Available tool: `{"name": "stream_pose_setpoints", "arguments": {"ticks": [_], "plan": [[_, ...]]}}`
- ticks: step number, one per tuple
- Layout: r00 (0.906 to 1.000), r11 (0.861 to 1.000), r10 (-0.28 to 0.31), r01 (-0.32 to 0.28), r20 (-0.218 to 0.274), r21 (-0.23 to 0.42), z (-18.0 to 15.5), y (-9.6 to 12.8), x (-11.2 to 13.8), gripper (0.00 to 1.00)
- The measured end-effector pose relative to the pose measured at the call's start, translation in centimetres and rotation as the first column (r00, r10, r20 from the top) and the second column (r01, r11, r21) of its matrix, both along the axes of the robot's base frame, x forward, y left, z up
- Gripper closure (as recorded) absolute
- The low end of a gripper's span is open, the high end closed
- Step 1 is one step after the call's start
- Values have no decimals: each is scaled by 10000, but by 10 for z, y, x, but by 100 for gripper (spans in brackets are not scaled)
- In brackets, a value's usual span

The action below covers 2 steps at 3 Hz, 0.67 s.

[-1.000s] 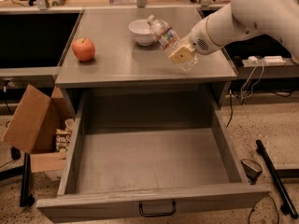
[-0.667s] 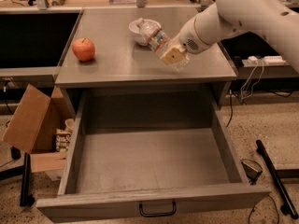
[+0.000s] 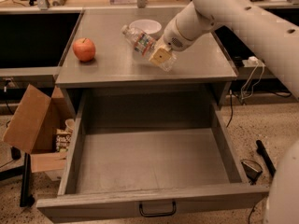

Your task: Pick water bottle from top drawer and place on counter

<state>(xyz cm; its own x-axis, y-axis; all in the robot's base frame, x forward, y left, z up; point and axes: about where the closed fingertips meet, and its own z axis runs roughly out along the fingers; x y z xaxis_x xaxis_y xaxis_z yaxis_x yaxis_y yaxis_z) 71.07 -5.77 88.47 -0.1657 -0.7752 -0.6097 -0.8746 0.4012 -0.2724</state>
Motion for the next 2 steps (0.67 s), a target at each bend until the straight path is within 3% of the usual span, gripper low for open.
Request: {"name": "stream_pose_setpoints", "arguments": {"ticks": [1, 2], "plan": [[9985, 9998, 51, -40, -539, 220, -13, 5, 19, 100], [9942, 9994, 218, -188, -1052, 292, -26, 13, 32, 87]]}}
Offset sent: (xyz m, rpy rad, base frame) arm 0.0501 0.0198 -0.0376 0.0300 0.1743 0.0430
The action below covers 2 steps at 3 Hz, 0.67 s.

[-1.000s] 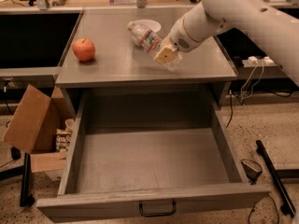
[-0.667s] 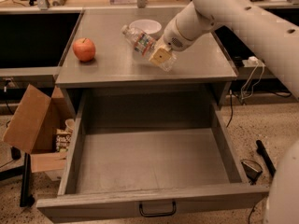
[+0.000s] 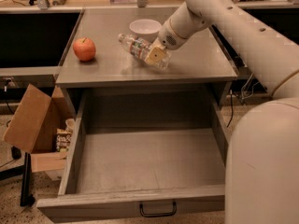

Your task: Pick water bottle from top drawer and place on counter

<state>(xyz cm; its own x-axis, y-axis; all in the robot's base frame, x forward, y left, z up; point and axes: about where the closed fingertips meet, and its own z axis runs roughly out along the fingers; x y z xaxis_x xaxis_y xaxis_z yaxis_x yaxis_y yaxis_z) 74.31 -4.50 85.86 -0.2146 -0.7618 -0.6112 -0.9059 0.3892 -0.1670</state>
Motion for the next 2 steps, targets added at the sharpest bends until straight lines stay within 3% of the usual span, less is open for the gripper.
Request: {"name": "stream_pose_setpoints", "arguments": {"ticks": [1, 2], "plan": [[9987, 9998, 214, -214, -466, -6, -11, 7, 6, 64], [9979, 9996, 281, -282, -588, -7, -11, 8, 7, 40]]}}
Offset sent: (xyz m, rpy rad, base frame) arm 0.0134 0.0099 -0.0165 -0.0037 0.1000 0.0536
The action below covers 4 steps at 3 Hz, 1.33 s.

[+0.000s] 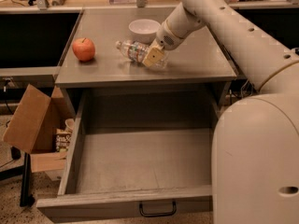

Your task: Pick water bottle from top drawer and place on counter

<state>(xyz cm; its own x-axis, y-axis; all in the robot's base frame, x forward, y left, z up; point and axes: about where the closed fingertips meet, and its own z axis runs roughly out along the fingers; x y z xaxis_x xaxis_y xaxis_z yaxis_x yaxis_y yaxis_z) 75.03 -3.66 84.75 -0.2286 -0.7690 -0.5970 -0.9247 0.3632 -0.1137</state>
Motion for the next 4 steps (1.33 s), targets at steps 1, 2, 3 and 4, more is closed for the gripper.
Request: {"name": "stream_pose_setpoints", "arguments": {"ticks": [1, 2, 3, 4], "plan": [[9997, 9999, 140, -140, -202, 9, -5, 3, 1, 17], [9995, 9998, 148, -144, -288, 144, -6, 2, 4, 0], [9998, 9986, -130, 139, -169, 503, 2, -6, 8, 0], [9974, 9906, -663, 623, 295, 1216, 23, -26, 16, 0]]}}
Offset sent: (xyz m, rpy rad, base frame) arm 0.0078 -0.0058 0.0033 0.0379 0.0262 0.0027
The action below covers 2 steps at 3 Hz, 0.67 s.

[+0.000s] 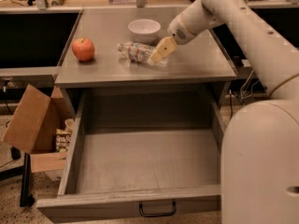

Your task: Pick water bottle from top drawer and place on counter

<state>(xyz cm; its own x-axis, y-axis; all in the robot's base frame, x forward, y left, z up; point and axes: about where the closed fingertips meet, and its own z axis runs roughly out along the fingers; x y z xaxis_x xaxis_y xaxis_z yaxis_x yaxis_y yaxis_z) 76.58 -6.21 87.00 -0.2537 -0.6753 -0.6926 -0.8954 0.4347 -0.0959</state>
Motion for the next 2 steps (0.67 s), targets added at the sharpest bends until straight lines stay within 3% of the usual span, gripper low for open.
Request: {"name": "stream_pose_setpoints", "arguments": {"ticks": [2], "plan": [[9900, 9916, -861, 743, 1114, 1061, 38, -31, 11, 0]]}}
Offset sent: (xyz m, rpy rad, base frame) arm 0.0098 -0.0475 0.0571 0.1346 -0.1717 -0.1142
